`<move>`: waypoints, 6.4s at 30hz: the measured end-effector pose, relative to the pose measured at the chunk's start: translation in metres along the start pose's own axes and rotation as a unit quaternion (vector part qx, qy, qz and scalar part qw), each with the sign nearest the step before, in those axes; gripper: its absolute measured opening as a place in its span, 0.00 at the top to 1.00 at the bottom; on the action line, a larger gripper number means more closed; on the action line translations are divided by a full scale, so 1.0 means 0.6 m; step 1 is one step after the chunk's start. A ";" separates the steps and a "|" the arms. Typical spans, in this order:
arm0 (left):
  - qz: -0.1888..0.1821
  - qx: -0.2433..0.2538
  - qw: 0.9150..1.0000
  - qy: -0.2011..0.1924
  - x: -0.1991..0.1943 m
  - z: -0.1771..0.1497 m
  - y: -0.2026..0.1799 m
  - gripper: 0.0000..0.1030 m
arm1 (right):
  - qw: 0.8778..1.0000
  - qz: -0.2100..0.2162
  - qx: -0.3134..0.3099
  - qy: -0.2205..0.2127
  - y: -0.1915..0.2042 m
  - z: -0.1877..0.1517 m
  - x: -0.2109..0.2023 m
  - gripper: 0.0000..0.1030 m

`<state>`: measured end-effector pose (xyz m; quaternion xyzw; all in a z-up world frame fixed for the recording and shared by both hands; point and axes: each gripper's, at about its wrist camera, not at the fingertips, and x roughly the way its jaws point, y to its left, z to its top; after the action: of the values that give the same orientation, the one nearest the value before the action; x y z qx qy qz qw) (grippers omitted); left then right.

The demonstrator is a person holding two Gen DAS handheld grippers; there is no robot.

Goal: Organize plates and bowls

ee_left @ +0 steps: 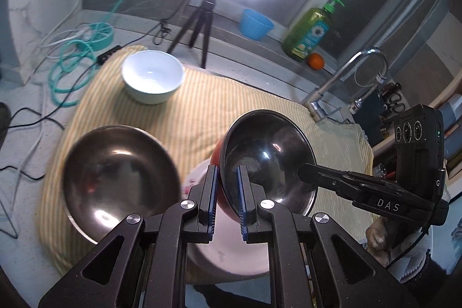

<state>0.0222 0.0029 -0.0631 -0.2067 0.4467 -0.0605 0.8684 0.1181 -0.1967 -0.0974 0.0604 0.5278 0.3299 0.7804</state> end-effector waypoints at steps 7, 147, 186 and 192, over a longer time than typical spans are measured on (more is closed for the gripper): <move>0.016 -0.027 0.999 -0.013 -0.026 0.001 0.065 0.89 | 0.999 0.011 -0.023 0.023 0.062 0.012 0.058 0.85; -0.027 -0.092 0.994 0.047 0.166 0.223 0.265 0.92 | 0.994 0.010 0.092 0.055 0.007 0.231 0.308 0.86; -0.022 -0.126 0.992 0.019 -0.018 0.032 0.228 0.92 | 0.994 0.052 0.027 0.095 0.115 0.040 0.191 0.85; -0.021 -0.137 0.990 0.030 -0.018 0.010 0.235 0.92 | 0.993 0.050 0.026 0.108 0.117 0.021 0.202 0.85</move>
<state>0.0095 0.1359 -0.1103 -0.3312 0.4719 -0.0231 0.8168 0.1244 -0.0690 -0.1559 0.0708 0.6137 0.3589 0.6997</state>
